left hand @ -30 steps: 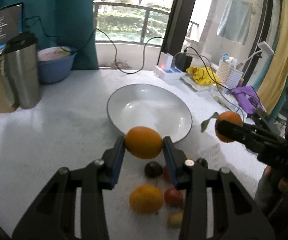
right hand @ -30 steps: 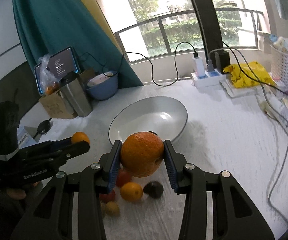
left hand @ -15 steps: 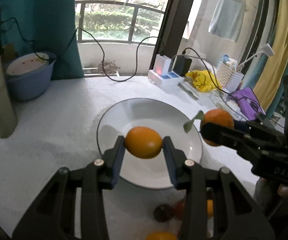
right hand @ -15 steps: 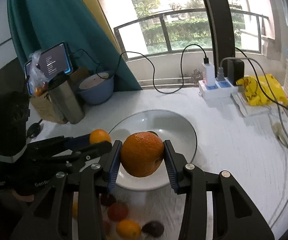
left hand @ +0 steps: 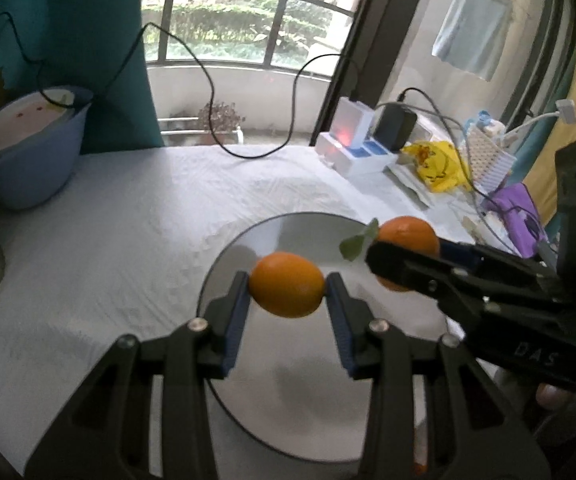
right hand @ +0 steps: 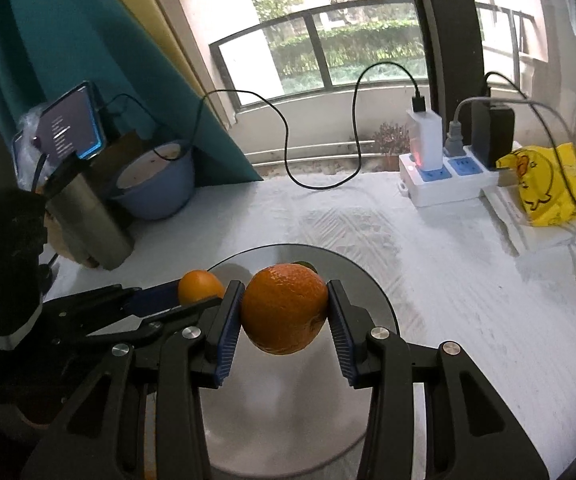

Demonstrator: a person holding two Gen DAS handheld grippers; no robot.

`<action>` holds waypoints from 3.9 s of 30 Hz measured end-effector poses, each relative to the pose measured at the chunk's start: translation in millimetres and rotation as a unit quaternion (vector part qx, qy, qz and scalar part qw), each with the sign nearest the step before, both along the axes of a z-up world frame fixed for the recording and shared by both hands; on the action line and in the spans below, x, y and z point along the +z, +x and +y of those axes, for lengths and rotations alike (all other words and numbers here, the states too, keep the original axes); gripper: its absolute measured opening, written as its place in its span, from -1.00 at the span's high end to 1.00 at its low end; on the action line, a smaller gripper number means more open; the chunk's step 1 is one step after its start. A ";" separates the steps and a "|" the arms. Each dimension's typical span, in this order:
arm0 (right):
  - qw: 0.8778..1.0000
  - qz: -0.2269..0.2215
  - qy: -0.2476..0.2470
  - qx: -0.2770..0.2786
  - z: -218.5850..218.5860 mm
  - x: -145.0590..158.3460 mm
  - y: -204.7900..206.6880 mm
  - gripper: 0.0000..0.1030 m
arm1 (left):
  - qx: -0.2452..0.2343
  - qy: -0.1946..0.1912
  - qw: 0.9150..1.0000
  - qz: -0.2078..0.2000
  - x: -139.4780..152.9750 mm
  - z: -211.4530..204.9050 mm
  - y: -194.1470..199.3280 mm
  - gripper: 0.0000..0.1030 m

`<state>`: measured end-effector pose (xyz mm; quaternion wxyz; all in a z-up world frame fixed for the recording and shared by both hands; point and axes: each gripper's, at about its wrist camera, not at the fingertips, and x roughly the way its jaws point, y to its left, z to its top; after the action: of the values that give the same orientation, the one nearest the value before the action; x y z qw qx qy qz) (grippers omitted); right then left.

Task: Organize fruits
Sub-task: 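Lower both held oranges onto the white plate and open both grippers, then move both open grippers back toward the fruit cluster, then grasp a dark plum with the right gripper while the left gripper grasps an orange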

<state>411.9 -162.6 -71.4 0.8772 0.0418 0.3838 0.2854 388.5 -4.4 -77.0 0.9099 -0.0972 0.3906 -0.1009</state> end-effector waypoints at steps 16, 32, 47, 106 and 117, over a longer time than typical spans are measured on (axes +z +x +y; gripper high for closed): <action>0.998 0.064 0.007 0.015 13.5 -29.8 33.0 0.14 | 0.012 -0.032 0.999 0.029 -9.1 16.9 14.1 0.14; 1.000 0.022 0.002 0.010 6.2 0.4 6.6 -0.05 | 0.033 -0.015 0.999 -0.004 23.9 14.9 -26.6 0.12; 1.000 -0.006 -0.001 -0.007 -28.4 30.3 -69.0 -0.06 | 0.040 -0.007 0.999 -0.015 34.6 5.1 -102.9 0.11; 0.996 0.089 -0.005 0.025 -63.2 -35.3 -122.0 0.29 | 0.022 0.017 0.998 0.050 -24.8 -33.2 -172.4 0.14; 0.997 0.073 -0.004 0.032 -58.9 -28.1 -128.4 0.45 | 0.017 0.022 0.999 0.029 -11.0 -36.1 -176.3 0.15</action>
<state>283.5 -221.5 -99.5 0.8372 0.0466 0.4493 0.3084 212.2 -40.5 -88.0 0.9016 -0.0866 0.4173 -0.0740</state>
